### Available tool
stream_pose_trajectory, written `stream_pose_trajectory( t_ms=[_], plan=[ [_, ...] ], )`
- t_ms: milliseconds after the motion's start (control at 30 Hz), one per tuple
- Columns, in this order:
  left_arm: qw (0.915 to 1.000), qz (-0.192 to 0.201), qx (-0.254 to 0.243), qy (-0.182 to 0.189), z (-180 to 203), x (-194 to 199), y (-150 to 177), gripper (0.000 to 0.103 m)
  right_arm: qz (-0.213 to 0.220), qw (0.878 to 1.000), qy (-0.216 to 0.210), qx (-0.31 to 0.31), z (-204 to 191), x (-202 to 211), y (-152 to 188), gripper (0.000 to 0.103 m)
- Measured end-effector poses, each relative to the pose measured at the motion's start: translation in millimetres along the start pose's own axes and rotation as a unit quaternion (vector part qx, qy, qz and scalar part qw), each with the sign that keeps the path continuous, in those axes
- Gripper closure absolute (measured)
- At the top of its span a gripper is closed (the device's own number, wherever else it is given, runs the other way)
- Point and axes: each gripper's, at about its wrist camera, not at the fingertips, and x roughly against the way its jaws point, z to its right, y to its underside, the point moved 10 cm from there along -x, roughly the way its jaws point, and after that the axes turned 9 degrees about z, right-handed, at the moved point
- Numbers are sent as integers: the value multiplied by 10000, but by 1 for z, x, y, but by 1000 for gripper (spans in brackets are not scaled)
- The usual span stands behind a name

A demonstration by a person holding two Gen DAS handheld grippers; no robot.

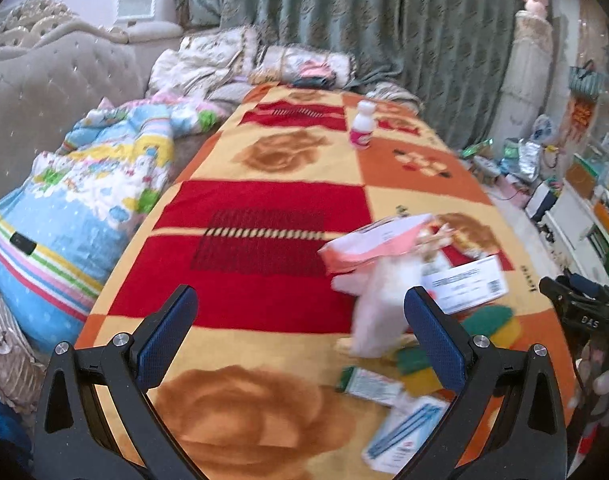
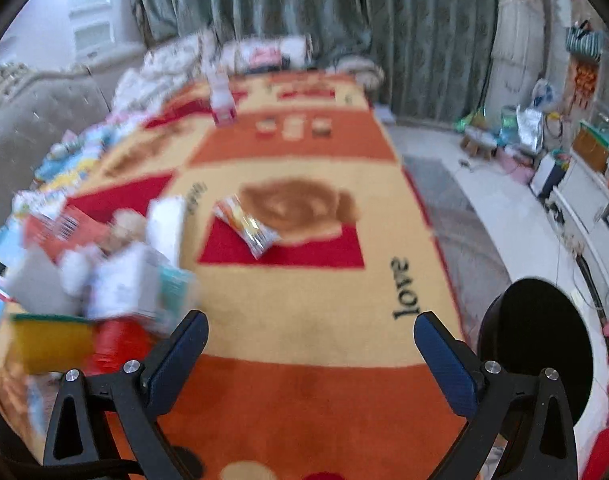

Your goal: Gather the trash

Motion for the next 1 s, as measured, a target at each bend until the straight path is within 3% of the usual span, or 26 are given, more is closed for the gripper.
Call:
stream_pose_trajectory(
  t_ms=[300, 500, 1000],
  plan=[
    [9988, 463, -48, 177, 29, 32, -12, 0, 1090, 9938, -211, 30, -39, 61, -38, 0],
    [9978, 629, -13, 190, 32, 41, -18, 0, 1463, 9888, -275, 124, -55, 85, -53, 0],
    [9973, 716, -12, 132, 32, 42, -22, 0, 1598, 9864, -353, 186, -67, 97, -61, 0]
  ],
)
